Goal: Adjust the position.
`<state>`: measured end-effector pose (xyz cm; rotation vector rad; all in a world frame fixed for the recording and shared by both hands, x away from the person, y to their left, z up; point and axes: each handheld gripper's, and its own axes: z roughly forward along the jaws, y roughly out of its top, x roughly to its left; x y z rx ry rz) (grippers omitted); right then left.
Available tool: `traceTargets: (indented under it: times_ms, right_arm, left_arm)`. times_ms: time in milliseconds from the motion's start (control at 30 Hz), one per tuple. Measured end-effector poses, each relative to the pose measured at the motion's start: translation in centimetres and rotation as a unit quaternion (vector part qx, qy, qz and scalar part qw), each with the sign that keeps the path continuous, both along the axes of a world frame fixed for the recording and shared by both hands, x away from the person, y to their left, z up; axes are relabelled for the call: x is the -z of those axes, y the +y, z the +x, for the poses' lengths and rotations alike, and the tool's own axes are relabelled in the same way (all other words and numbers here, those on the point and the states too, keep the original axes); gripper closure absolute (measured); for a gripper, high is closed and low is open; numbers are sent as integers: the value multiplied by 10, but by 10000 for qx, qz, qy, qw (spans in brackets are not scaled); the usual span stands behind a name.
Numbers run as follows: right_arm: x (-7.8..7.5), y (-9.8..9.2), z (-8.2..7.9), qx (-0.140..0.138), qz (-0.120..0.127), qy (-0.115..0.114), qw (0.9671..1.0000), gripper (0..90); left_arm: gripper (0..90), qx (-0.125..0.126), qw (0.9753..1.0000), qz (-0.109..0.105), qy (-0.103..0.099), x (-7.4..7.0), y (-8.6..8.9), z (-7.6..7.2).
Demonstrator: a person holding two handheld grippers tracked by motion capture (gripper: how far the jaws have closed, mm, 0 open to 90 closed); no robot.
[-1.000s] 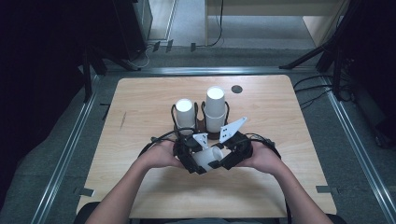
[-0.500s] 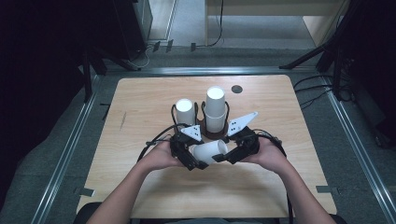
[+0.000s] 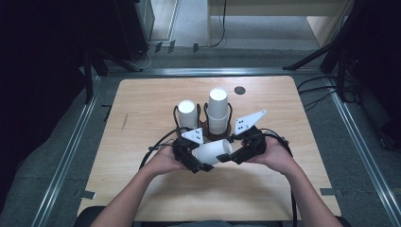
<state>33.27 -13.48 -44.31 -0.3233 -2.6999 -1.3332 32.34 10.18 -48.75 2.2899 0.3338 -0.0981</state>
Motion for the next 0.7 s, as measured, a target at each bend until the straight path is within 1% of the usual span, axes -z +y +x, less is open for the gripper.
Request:
traceTargets:
  times_ms: [33, 67, 100, 200, 233, 267, 300, 333, 367, 400, 433, 467, 500, 567, 600, 633, 700]
  right_arm:
    - [0, 0, 0, -24, 17, 36, 10000, 343]
    - [0, 1, 0, -35, -8, 28, 10000, 346]
    - [0, 1, 0, -35, -8, 28, 10000, 346]
    - [1, 2, -1, -40, -119, 39, 9999, 342]
    - [2, 3, -1, -23, -224, 6, 9997, 262]
    - [2, 3, -1, -23, -224, 6, 9997, 262]
    - [2, 4, -1, -10, -271, -6, 9996, 236]
    - [4, 3, -2, -8, -406, -29, 9992, 228]
    - [4, 3, -2, -8, -406, -29, 9992, 228]
    - [7, 4, -2, 11, -587, -42, 9983, 228]
    - [9, 4, -2, -3, -663, -39, 9978, 228]
    - [9, 4, -2, -3, -663, -39, 9978, 228]
    - [10, 4, -2, -6, -730, -59, 9973, 228]
    - [15, 6, -1, 27, -910, -84, 9958, 233]
    - [15, 6, -1, 27, -910, -84, 9958, 233]
    - [18, 8, 0, 27, -1032, -77, 9946, 236]
    - [19, 8, 0, 25, -1067, -91, 9943, 238]
  left_arm:
    - [217, 12, 10000, 24, -56, -1, 1, -1]
    - [242, 25, 10000, 50, -70, -1, 1, 0]
    - [242, 40, 9999, 88, -75, -1, 1, 0]
    - [257, 57, 9995, 277, -145, -3, 1, 0]
    - [264, 70, 9994, 316, -94, -4, 2, 1]
    - [264, 43, 9994, 339, -90, -5, 2, 1]
    - [268, 38, 9995, 328, -10, -6, 5, 2]
    - [272, 3, 9993, 364, 53, -8, 8, 4]
    - [272, 3, 9993, 364, 53, -8, 8, 4]
    - [272, 34, 9992, 357, 185, -12, 14, 6]
    - [273, 7, 9991, 367, 203, -14, 17, 6]
    - [274, 7, 9991, 367, 203, -14, 17, 6]
    - [274, 8, 9989, 413, 211, -17, 20, 7]
    - [274, -50, 9986, 502, 149, -23, 23, 6]
    - [274, -50, 9986, 502, 149, -23, 23, 6]
    - [274, -68, 9982, 595, 84, -25, 23, 5]
    - [274, -66, 9975, 700, 49, -28, 23, 6]
